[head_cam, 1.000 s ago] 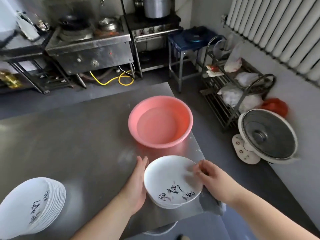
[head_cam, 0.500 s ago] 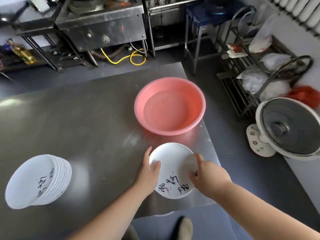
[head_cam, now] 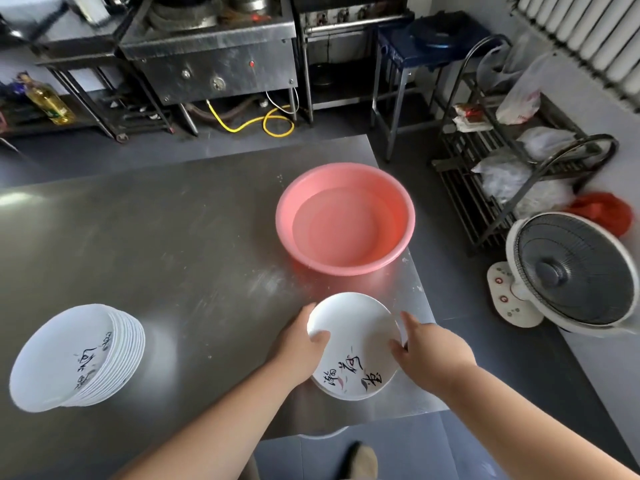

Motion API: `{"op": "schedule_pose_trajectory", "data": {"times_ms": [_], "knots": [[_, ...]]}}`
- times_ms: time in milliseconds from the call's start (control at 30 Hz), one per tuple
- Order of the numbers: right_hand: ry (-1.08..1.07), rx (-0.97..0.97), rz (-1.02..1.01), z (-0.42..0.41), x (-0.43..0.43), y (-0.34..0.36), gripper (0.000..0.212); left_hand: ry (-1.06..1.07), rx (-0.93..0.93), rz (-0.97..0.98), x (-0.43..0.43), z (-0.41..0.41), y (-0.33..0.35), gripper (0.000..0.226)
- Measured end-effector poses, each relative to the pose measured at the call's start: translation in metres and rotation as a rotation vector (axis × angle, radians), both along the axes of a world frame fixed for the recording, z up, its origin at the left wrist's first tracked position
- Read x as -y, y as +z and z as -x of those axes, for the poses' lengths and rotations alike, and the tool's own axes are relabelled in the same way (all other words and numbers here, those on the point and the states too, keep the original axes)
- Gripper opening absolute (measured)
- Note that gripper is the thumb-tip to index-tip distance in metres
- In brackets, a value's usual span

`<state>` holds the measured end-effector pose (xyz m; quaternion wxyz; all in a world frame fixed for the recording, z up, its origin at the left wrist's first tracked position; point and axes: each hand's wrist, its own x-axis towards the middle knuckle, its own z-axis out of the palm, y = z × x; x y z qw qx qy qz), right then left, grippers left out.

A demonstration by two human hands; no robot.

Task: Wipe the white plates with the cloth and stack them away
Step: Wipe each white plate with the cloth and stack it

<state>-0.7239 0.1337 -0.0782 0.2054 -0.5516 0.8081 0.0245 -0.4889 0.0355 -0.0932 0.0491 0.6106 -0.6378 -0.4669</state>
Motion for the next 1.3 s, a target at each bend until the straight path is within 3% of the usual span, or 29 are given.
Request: {"op": "schedule_pose_trajectory", "data": {"times_ms": [133,300,467,667,833,1033,1200,1300], "knots": [[-0.027,-0.105,0.045,0.007,0.012,0.031,0.038,-0.121,0.099,0.047,0.019,-0.027,0.02,0.057],[0.104,-0.16,0.141,-0.037,0.051,0.063,0.047,-0.063,0.177,0.19,0.044,-0.1,0.059,0.049],[0.278,-0.084,0.184,-0.141,0.112,0.082,0.052,0.041,0.31,0.315,0.059,-0.211,0.097,0.045],[0.438,-0.003,0.179,-0.286,0.162,0.087,0.065,0.209,0.403,0.291,0.065,-0.358,0.104,0.04],[0.484,0.054,0.068,-0.377,0.183,0.071,0.053,0.332,0.452,0.23,0.054,-0.448,0.082,0.046],[0.394,0.101,-0.021,-0.443,0.199,0.038,0.035,0.28,0.536,0.168,0.062,-0.488,0.058,0.034],[0.316,0.091,-0.101,-0.466,0.209,0.02,0.044,0.199,0.536,0.152,0.083,-0.489,0.041,0.03],[0.286,0.095,-0.091,-0.471,0.213,0.017,0.035,0.189,0.519,0.15,0.089,-0.49,0.034,0.026]]}}
